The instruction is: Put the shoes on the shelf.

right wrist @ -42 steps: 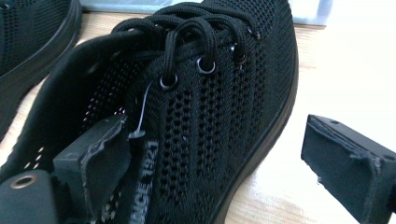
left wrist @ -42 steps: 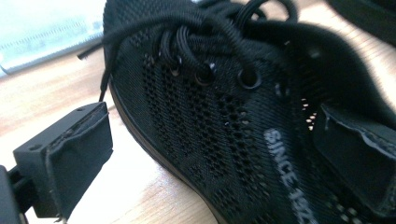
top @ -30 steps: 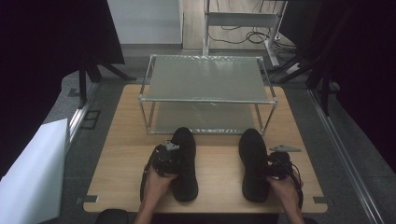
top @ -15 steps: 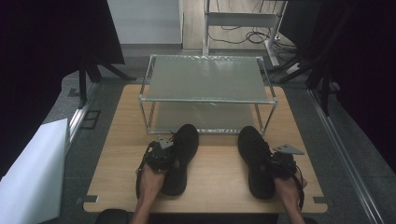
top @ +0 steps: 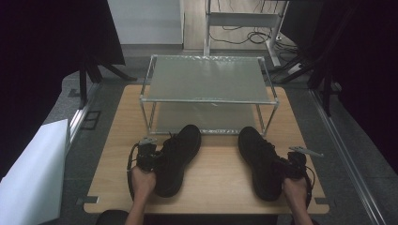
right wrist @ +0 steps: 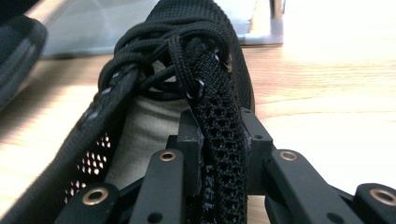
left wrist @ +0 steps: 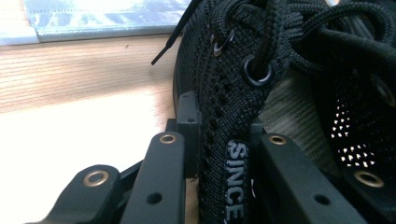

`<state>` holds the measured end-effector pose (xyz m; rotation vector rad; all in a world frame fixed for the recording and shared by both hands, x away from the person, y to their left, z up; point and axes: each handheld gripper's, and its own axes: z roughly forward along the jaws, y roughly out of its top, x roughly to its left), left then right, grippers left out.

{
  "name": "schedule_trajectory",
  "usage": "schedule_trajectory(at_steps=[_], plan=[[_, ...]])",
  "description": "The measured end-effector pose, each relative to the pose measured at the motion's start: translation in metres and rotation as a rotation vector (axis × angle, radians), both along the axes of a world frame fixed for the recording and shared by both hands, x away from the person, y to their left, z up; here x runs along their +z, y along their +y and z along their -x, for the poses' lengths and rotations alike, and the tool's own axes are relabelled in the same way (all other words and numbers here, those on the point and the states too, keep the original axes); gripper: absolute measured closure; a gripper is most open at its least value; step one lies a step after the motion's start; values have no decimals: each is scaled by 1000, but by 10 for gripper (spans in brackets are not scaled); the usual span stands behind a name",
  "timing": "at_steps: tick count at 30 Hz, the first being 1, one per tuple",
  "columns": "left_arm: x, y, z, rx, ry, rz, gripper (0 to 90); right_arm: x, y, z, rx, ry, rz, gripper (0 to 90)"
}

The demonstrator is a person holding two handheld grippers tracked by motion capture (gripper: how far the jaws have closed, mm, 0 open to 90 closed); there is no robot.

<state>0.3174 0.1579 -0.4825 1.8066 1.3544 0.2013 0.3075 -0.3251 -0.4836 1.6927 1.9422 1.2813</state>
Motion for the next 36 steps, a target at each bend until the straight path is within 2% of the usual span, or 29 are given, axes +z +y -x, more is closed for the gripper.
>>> schedule_trajectory(at_steps=[3,4,5,7,9,10,11,14,19,20,21,26,27,30,33,36], plan=[[6,0,3,-6,-17,15,773,2,1,2,7,-7,-26,744],[8,0,4,-7,-21,25,773,6,1,4,14,-11,-68,744],[10,0,4,-9,-25,38,773,6,1,4,14,-11,-68,744],[15,1,6,-13,-35,58,773,10,1,5,23,-14,-119,743],[19,0,9,-10,-53,65,772,16,2,6,31,-20,-166,743],[24,-1,12,-1,-65,66,772,22,3,8,45,-28,-209,743],[24,-1,12,-1,-65,66,771,22,3,8,45,-28,-209,743],[31,-3,17,-2,-77,88,772,35,8,12,75,-52,-269,743],[38,-5,21,-1,-85,108,772,44,13,14,95,-60,-311,744],[43,-7,23,4,-92,125,772,48,15,15,97,-55,-335,743],[43,-7,23,4,-92,125,772,48,15,15,97,-55,-335,743],[56,-10,28,7,-111,180,771,59,19,14,120,-48,-396,743],[59,-11,29,7,-116,190,771,59,19,14,120,-48,-396,743],[72,-13,32,-1,-125,220,768,69,23,13,125,-45,-442,742],[78,-14,34,-2,-136,226,768,76,25,12,140,-61,-454,742],[91,-13,34,3,-152,246,768,85,28,10,149,-68,-462,742]])
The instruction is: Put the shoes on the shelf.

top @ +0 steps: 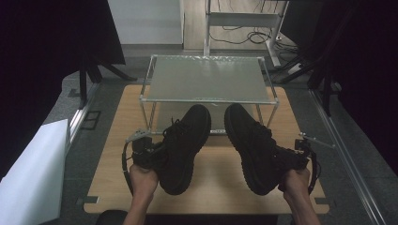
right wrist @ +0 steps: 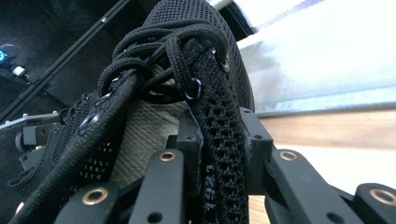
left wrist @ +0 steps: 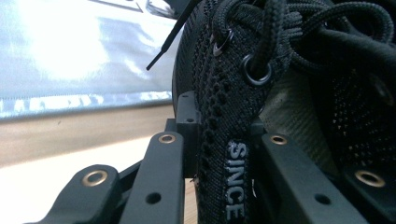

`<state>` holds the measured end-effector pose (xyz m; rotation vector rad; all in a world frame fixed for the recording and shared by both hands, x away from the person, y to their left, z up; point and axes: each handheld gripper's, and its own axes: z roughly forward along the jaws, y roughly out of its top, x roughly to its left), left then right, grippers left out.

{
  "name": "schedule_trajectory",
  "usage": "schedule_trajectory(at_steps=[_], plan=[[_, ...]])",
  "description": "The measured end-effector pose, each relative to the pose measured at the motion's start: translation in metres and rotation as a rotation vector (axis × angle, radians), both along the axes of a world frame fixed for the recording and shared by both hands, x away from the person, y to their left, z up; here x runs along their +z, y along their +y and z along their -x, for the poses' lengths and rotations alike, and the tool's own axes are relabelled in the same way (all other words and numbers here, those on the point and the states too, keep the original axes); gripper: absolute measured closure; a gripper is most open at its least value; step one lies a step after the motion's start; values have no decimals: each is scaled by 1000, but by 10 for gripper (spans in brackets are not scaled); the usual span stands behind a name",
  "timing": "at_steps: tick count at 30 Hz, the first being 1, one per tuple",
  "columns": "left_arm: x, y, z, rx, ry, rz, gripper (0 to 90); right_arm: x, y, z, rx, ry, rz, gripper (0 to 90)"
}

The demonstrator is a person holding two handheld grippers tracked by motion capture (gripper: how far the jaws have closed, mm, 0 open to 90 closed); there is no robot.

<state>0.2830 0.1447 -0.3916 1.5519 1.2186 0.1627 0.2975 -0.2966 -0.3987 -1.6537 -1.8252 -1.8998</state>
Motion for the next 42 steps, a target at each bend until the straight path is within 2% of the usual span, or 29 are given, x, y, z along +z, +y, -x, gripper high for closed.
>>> schedule_trajectory(at_steps=[1,6,8,11,12,16,17,19,20,21,25,26,28,30,31,32,33,34,36,37,40,42], plan=[[0,0,0,0,0,0,769,0,0,0,0,0,0,742],[20,-2,-6,25,-15,26,768,18,8,-7,-11,-9,-17,742],[22,-2,-7,31,-17,29,768,21,9,-10,-16,-11,-19,742],[28,-2,-14,53,-14,56,768,32,14,-20,-44,11,-47,742],[32,-2,-20,73,-14,80,768,34,15,-22,-51,11,-51,743],[39,-1,-29,93,-14,95,768,40,20,-35,-71,33,-93,743],[43,-2,-35,107,-14,96,768,41,21,-38,-79,37,-99,743],[46,-3,-39,113,-15,93,767,43,23,-41,-87,35,-98,743],[50,-4,-46,127,-12,102,767,47,27,-47,-97,33,-89,743],[50,-4,-46,127,-12,102,767,47,27,-47,-97,33,-89,743],[59,-7,-62,157,-6,128,766,55,35,-59,-115,34,-88,742],[64,-9,-70,169,-6,131,766,60,40,-66,-122,35,-85,742],[67,-10,-75,174,-4,130,766,62,42,-69,-126,35,-79,742],[74,-14,-88,197,4,127,765,68,48,-80,-145,37,-65,742],[74,-14,-88,197,4,127,764,68,48,-80,-145,37,-65,742],[77,-15,-93,203,6,124,764,71,50,-87,-160,44,-62,742],[81,-17,-101,222,6,112,764,73,52,-91,-168,46,-60,742],[81,-17,-101,222,6,112,764,73,52,-91,-168,46,-60,742],[85,-18,-113,252,13,110,763,78,56,-103,-192,51,-42,742],[85,-18,-113,252,13,110,763,78,56,-103,-192,51,-42,742],[89,-19,-124,278,21,97,762,85,62,-118,-227,55,-18,742],[92,-21,-131,291,22,83,762,88,63,-121,-236,58,-11,742]])
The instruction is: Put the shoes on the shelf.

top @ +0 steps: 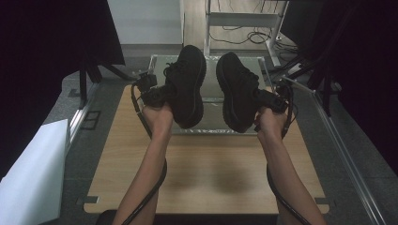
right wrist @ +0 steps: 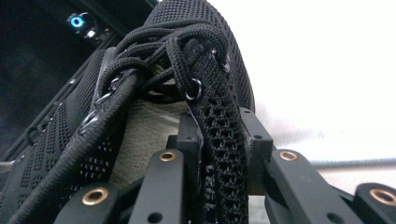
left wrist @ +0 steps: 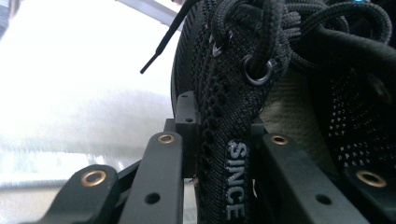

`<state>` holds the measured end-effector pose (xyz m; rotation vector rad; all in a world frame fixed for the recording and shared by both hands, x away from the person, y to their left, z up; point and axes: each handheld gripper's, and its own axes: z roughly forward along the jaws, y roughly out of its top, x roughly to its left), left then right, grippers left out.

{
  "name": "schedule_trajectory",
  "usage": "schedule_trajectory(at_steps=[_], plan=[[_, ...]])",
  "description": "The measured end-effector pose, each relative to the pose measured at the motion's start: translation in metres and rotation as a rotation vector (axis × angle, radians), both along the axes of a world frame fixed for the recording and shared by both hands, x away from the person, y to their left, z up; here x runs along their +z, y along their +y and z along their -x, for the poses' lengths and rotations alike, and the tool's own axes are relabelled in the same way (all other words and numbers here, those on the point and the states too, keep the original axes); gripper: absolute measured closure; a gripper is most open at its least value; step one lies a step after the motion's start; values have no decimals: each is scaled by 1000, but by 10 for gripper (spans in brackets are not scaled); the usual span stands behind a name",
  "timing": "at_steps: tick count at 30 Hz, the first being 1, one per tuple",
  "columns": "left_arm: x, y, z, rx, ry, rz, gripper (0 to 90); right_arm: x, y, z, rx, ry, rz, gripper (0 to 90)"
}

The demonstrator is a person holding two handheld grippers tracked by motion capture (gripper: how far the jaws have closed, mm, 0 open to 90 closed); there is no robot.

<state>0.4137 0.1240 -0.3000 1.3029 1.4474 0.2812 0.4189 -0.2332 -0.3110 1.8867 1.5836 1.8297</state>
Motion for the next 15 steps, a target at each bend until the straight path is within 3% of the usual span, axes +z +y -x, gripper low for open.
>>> schedule_trajectory(at_steps=[5,15], plan=[[4,-5,-16,27,17,-35,759,8,8,-16,-27,0,48,742],[6,-25,-40,77,73,-172,755,9,28,-42,-80,19,176,739]])
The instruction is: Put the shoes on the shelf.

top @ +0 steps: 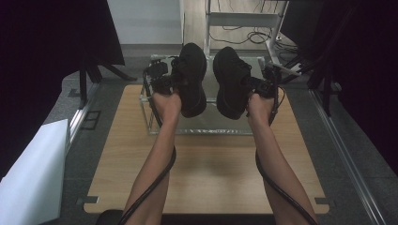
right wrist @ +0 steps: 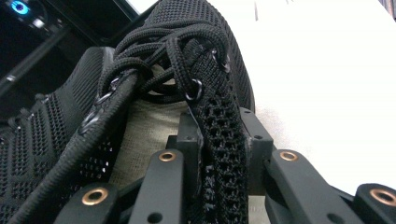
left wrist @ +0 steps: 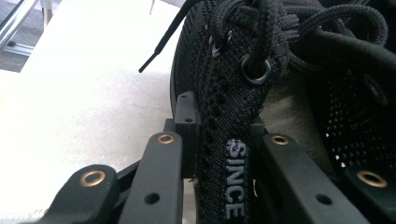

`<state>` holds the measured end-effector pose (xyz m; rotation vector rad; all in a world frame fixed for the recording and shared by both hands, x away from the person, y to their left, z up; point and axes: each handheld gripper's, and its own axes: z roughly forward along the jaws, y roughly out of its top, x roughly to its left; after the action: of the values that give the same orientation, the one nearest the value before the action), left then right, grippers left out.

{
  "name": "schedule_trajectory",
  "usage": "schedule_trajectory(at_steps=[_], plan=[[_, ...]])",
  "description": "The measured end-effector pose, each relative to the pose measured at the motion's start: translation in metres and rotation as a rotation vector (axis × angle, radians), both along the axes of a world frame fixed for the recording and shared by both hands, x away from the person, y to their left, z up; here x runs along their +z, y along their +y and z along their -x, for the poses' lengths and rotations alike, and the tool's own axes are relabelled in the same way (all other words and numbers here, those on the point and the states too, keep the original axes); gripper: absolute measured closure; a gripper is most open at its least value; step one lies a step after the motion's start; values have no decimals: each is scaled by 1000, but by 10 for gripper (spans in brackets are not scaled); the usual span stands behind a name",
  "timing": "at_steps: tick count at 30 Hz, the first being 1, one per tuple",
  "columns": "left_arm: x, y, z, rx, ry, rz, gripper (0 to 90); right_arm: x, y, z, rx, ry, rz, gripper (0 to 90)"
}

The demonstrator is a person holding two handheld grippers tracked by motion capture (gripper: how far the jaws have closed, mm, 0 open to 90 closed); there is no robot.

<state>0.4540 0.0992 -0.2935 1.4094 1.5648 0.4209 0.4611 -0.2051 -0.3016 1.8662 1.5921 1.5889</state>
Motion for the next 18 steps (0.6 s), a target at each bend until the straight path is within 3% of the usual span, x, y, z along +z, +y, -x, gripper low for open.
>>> schedule_trajectory(at_steps=[7,14,18], plan=[[-1,-22,-12,-2,24,-69,704,-6,14,-9,-7,12,64,718],[-3,-26,-17,-14,22,-57,633,-9,19,-11,-8,0,62,628],[-3,-26,-19,-31,26,-50,602,-9,24,-13,13,-20,103,569]])
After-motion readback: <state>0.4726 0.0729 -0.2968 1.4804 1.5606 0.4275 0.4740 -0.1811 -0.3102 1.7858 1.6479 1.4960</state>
